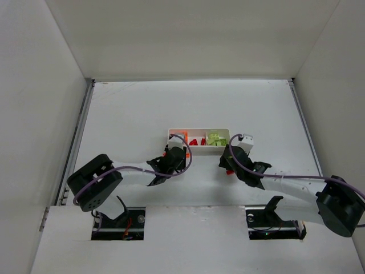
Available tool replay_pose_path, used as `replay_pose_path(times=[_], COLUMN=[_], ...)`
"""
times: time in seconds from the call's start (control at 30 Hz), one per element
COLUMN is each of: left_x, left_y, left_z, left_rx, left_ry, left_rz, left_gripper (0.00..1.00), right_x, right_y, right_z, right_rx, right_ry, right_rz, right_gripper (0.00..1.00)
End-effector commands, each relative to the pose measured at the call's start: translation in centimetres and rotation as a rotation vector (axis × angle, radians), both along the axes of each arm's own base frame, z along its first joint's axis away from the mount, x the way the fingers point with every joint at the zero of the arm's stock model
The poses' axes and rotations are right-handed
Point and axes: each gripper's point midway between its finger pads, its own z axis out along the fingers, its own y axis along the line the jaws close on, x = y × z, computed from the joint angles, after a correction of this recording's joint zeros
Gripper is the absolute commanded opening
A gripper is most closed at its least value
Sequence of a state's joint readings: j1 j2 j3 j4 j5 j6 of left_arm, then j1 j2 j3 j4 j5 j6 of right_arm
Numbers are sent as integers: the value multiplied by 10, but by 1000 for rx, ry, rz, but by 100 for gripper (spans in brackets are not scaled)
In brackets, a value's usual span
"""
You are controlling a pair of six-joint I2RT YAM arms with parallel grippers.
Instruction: Sort the legos into containers by color
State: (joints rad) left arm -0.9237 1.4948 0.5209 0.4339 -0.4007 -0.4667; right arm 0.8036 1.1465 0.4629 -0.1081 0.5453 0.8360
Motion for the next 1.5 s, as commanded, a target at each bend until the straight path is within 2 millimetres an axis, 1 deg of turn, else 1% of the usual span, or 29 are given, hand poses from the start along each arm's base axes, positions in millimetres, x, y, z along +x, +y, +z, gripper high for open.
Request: replay_pose_path(times=[0.0, 0.1, 0.2, 0.4, 0.5, 0.57, 0.6, 0.7, 0.77, 0.87, 0.93, 1.03, 1.13, 1.2, 1.33, 1.4, 1.47], left_x=[20, 26, 31, 39, 42, 40, 37, 25, 13, -2, -9, -14, -14, -12, 1, 8, 19], left_y=[-12, -13, -13, -13, -14, -15, -14, -8, -3, 7, 13, 23, 30, 34, 39, 36, 33], left_z=[22, 22, 19, 14, 12, 12, 15, 29, 42, 61, 73, 93, 113, 124, 142, 152, 157], left_rx=[-52, -59, -52, -33, -17, -12, -12, -31, -48, -80, -98, -119, -147, -169, -199, -218, -222], left_ry=[-68, -75, -73, -79, -79, -81, -84, -99, -105, -123, -134, -160, -188, -209, -238, -252, -263], left_rz=[19, 30, 37, 53, 49, 44, 41, 28, 19, 25, 28, 42, 53, 65, 99, 102, 110], left_gripper=[34, 34, 32, 31, 21, 14, 13, 12, 12, 12, 12, 12, 12, 12, 12, 13, 14], right_x=[5, 7, 9, 12, 17, 20, 21, 22, 22, 27, 30, 33, 35, 36, 40, 43, 43], right_y=[-2, 0, 6, 6, 10, 11, 11, 11, 12, 15, 18, 20, 21, 21, 19, 19, 21], right_z=[3, 6, 8, 1, 3, 2, 1, -4, -7, -7, -8, -10, -13, -16, -21, -22, -25], right_rx=[17, 31, 67, 58, 75, 77, 73, 69, 67, 72, 67, 51, 44, 34, 3, -15, -32], right_ry=[-20, -28, -36, -18, -19, -14, -10, -4, 1, -1, -1, 0, 7, 15, 23, 25, 31], right_rz=[-36, -32, -14, -23, -20, -20, -21, -23, -22, -25, -21, -24, -26, -30, -49, -58, -62], right_gripper=[61, 61, 62, 65, 66, 67, 67, 66, 65, 65, 64, 63, 62, 59, 48, 41, 36])
